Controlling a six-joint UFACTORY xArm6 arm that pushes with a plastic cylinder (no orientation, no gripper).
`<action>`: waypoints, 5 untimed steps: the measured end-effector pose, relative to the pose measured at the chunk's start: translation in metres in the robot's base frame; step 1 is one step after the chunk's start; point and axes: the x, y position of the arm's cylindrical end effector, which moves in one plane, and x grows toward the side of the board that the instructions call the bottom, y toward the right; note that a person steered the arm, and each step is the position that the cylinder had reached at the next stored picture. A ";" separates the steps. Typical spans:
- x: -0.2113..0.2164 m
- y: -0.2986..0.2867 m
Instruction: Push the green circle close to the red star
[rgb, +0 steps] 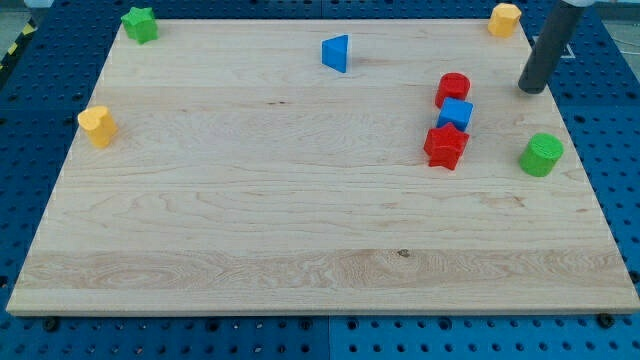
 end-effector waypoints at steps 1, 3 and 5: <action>0.029 0.001; 0.091 0.002; 0.134 0.003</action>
